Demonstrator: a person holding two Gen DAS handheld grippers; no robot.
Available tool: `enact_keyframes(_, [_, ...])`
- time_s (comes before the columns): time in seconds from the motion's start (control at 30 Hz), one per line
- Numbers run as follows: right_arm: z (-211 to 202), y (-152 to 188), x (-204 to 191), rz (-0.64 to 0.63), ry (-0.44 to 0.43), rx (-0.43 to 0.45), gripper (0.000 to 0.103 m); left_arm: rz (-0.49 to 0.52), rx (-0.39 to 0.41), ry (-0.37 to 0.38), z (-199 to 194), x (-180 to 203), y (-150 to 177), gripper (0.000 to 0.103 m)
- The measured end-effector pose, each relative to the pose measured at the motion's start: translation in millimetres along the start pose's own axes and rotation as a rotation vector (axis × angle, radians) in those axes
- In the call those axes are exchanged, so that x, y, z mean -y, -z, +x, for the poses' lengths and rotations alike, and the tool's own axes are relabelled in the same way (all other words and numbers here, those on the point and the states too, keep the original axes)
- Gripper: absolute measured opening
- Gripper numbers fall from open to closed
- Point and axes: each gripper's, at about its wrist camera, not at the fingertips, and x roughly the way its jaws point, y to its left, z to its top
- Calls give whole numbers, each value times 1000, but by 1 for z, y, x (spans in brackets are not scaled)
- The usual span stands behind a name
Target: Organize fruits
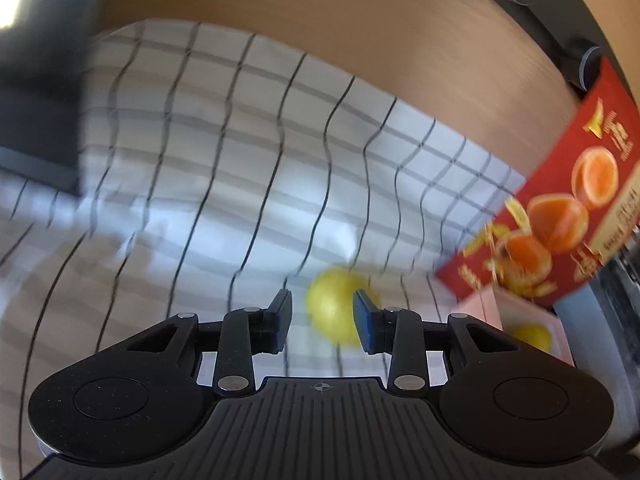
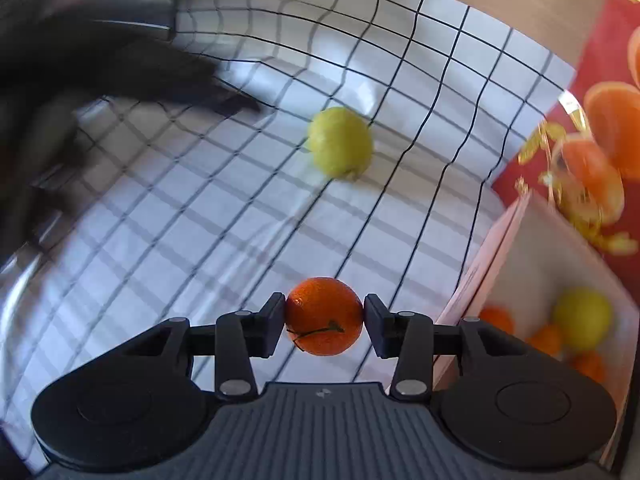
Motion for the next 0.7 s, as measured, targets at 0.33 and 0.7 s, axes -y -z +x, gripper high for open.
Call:
enact_keyframes(0.33, [-28, 91, -5, 152, 82, 61, 42, 318, -35, -47, 61, 48, -19, 37])
enact_keyframes(0.7, [-33, 130, 28, 301, 153, 106, 43, 443, -56, -71, 39, 46, 15, 39])
